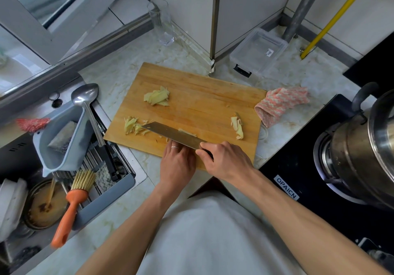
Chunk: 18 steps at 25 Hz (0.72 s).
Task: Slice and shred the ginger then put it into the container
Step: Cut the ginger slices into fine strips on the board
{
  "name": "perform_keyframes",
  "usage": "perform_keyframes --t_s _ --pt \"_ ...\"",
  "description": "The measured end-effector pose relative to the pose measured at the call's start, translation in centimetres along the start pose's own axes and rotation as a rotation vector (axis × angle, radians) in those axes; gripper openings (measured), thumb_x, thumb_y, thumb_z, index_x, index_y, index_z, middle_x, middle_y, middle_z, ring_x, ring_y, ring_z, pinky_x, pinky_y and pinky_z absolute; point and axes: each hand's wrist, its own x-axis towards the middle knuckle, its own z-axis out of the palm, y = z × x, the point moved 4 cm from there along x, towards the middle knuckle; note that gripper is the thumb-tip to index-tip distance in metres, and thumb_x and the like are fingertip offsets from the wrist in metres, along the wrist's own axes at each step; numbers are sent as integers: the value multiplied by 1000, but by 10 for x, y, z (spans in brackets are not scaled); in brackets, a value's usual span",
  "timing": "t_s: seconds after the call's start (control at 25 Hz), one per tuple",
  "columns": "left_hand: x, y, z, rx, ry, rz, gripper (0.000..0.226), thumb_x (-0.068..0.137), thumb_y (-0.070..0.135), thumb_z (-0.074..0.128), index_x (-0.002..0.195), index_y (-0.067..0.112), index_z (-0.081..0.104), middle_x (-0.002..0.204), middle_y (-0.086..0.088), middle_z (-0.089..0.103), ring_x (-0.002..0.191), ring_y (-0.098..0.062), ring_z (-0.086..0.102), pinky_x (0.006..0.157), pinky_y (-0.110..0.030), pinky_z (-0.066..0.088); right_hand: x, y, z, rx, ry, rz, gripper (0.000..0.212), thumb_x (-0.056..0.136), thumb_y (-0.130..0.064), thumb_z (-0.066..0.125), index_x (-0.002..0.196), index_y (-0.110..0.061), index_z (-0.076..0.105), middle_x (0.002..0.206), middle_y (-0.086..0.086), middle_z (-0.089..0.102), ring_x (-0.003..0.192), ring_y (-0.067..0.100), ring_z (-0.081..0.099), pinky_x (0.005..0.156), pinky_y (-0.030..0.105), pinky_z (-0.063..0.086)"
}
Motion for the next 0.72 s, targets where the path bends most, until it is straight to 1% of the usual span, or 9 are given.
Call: perform_keyframes --t_s 0.08,0.24,0.36,0.4,0.52,0.56,0.64,0.72 --pt "0 2 -1 1 2 0 37 86 20 46 112 8 70 118 -21 60 119 -43 52 97 -49 49 2 0 1 0 -6 1 38 103 -49 43 107 -18 64 87 12 72 85 42 64 60 36 37" --pt "2 2 -1 3 -25 1 37 87 19 45 110 5 70 122 -20 59 125 -42 49 102 -47 46 7 1 -1 -12 5 29 39 103 -49 43 111 -19 66 93 12 73 88 41 65 62 38 43" --pt "0 -1 1 -32 -40 11 38 89 19 44 115 5 68 122 -20 59 127 -42 48 101 -48 46 4 -1 0 -20 -10 22 38 103 -49 42 105 -17 63 87 12 71 85 42 63 59 36 35" --pt "0 -1 1 -41 -40 10 38 89 19 44 115 5 67 121 -20 59 126 -41 47 100 -48 47 3 -1 0 -14 -14 25 38 103 -49 42 106 -17 63 87 12 71 86 43 63 60 36 36" --pt "-2 0 0 -46 -19 14 38 87 18 46 115 5 68 117 -21 59 121 -41 49 95 -49 51 0 -1 -2 -4 -10 23 41 103 -50 42 114 -18 65 94 14 73 90 42 64 64 39 45" --pt "-2 0 0 -42 -13 16 38 87 18 46 116 5 68 117 -21 59 119 -41 49 94 -50 51 -1 -1 -2 -4 -7 15 41 103 -50 42 113 -18 65 93 13 73 90 41 65 64 39 45" --pt "-1 1 1 -38 -2 17 38 87 17 45 115 5 68 117 -22 60 118 -42 50 93 -51 51 -1 -1 -1 -2 -8 0 39 103 -49 42 107 -17 64 86 11 71 85 41 64 60 36 37" --pt "0 -1 2 -39 3 18 37 87 17 45 113 5 69 117 -21 61 119 -42 50 95 -50 50 1 -1 0 -3 -11 2 38 103 -48 42 103 -17 62 82 11 69 82 42 62 60 35 33"
